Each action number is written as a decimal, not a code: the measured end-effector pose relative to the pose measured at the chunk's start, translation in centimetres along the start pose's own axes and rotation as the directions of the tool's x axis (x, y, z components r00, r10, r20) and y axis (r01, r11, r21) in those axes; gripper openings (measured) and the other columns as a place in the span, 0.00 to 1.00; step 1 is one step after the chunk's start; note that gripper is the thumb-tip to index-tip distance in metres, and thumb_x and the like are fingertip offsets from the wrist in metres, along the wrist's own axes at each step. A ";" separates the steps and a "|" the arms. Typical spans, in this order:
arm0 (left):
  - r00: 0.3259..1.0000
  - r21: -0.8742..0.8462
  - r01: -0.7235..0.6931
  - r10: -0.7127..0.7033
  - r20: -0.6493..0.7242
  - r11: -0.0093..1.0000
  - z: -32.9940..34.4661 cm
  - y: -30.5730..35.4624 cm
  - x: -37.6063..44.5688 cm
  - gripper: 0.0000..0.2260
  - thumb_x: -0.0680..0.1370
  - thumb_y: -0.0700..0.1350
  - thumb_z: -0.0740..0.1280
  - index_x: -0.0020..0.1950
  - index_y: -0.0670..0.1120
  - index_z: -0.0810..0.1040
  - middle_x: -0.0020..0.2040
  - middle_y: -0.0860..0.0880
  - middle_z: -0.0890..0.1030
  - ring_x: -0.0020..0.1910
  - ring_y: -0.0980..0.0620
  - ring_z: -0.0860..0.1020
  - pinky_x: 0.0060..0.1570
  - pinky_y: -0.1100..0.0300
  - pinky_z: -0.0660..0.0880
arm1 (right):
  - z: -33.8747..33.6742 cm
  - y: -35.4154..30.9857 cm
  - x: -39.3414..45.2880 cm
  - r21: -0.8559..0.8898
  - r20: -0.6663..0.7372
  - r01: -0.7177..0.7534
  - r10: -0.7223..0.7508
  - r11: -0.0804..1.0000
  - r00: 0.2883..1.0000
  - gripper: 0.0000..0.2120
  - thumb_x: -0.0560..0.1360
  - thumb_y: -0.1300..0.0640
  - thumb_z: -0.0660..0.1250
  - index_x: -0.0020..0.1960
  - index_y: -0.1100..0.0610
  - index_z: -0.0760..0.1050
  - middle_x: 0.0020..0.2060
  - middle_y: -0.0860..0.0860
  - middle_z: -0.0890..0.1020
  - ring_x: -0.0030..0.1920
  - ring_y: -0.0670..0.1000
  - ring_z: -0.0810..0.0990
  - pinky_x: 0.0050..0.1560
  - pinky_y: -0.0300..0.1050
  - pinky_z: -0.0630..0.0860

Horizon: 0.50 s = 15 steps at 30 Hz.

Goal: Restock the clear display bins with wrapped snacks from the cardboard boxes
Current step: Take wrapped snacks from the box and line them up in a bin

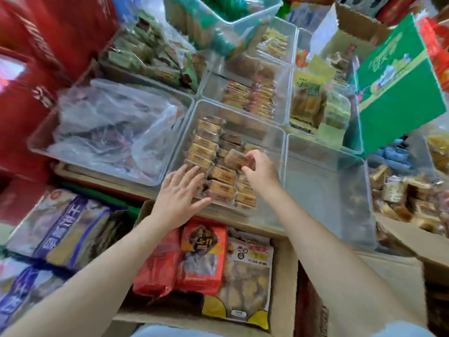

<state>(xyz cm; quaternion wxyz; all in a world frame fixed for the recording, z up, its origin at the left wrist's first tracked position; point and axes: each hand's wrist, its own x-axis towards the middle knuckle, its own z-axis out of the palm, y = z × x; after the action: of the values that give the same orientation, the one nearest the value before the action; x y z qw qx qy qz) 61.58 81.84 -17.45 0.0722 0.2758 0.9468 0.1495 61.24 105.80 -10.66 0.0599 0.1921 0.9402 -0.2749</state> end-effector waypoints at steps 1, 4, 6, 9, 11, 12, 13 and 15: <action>1.000 -0.008 -0.009 0.009 -0.020 1.000 0.0 -0.1 0.1 0.35 0.77 0.70 0.51 0.74 0.49 0.73 0.76 0.48 0.70 0.77 0.44 0.64 0.73 0.48 0.55 | 1.1 -0.2 0.8 -0.051 0.025 0.009 -0.007 0.999 1.000 0.16 0.77 0.60 0.69 0.64 0.58 0.75 0.58 0.54 0.78 0.57 0.56 0.78 0.51 0.42 0.69; 0.998 -0.008 -0.030 0.029 -0.059 1.000 0.3 -0.2 0.2 0.33 0.78 0.69 0.52 0.72 0.49 0.75 0.74 0.48 0.73 0.75 0.44 0.67 0.71 0.48 0.58 | 3.6 -0.5 2.1 -0.173 0.186 0.037 -0.004 0.984 0.983 0.20 0.78 0.59 0.67 0.69 0.56 0.71 0.65 0.55 0.76 0.64 0.57 0.76 0.61 0.47 0.71; 0.998 0.005 -0.038 0.039 -0.058 0.999 0.5 -0.2 0.2 0.33 0.79 0.69 0.52 0.72 0.49 0.75 0.74 0.49 0.73 0.75 0.44 0.66 0.71 0.48 0.56 | 4.3 -0.7 2.5 -0.161 0.269 0.037 0.008 0.986 0.963 0.22 0.78 0.55 0.62 0.72 0.51 0.68 0.68 0.53 0.74 0.67 0.57 0.73 0.66 0.52 0.71; 0.998 0.009 -0.040 0.041 -0.054 0.999 0.6 -0.3 0.2 0.33 0.79 0.69 0.50 0.72 0.50 0.75 0.74 0.48 0.72 0.76 0.44 0.65 0.71 0.48 0.56 | 5.3 -1.2 3.2 -0.226 0.291 0.033 0.035 0.974 0.956 0.22 0.81 0.43 0.53 0.75 0.44 0.64 0.71 0.53 0.71 0.71 0.59 0.65 0.70 0.60 0.64; 0.998 0.017 -0.041 0.042 -0.049 0.999 0.5 -0.3 0.2 0.33 0.79 0.69 0.50 0.72 0.50 0.75 0.74 0.48 0.72 0.76 0.43 0.65 0.71 0.47 0.57 | 6.3 -1.8 3.5 -0.267 0.303 0.025 0.060 0.963 0.951 0.25 0.82 0.38 0.49 0.76 0.44 0.62 0.72 0.55 0.68 0.72 0.60 0.63 0.70 0.63 0.62; 0.998 0.021 -0.039 0.040 -0.048 0.999 0.6 -0.3 0.2 0.33 0.79 0.69 0.50 0.72 0.50 0.75 0.75 0.48 0.72 0.76 0.43 0.65 0.71 0.47 0.57 | 6.8 -2.0 3.5 -0.269 0.302 0.027 0.058 0.963 0.952 0.25 0.82 0.37 0.49 0.76 0.45 0.62 0.72 0.56 0.68 0.72 0.61 0.62 0.69 0.63 0.63; 0.998 0.025 -0.035 0.036 -0.044 0.999 0.5 -0.3 0.3 0.33 0.79 0.69 0.50 0.73 0.50 0.74 0.75 0.48 0.72 0.76 0.43 0.65 0.71 0.47 0.57 | 7.1 -2.1 3.3 -0.268 0.296 0.034 0.048 0.963 0.954 0.26 0.82 0.37 0.50 0.76 0.46 0.62 0.72 0.57 0.68 0.71 0.61 0.63 0.69 0.63 0.65; 0.999 0.038 -0.031 0.032 -0.035 0.999 0.5 -0.2 0.2 0.33 0.79 0.69 0.50 0.73 0.50 0.74 0.75 0.48 0.72 0.76 0.43 0.65 0.71 0.47 0.56 | 7.4 -1.9 2.8 -0.282 0.281 0.070 0.013 0.957 0.960 0.27 0.82 0.37 0.50 0.77 0.47 0.60 0.71 0.57 0.68 0.71 0.61 0.63 0.68 0.62 0.65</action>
<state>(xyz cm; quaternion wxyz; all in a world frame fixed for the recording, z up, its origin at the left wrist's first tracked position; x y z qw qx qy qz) 61.38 81.90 -18.04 0.0477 0.2892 0.9461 0.1377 57.99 101.23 -16.55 0.2154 0.1267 0.9550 -0.1595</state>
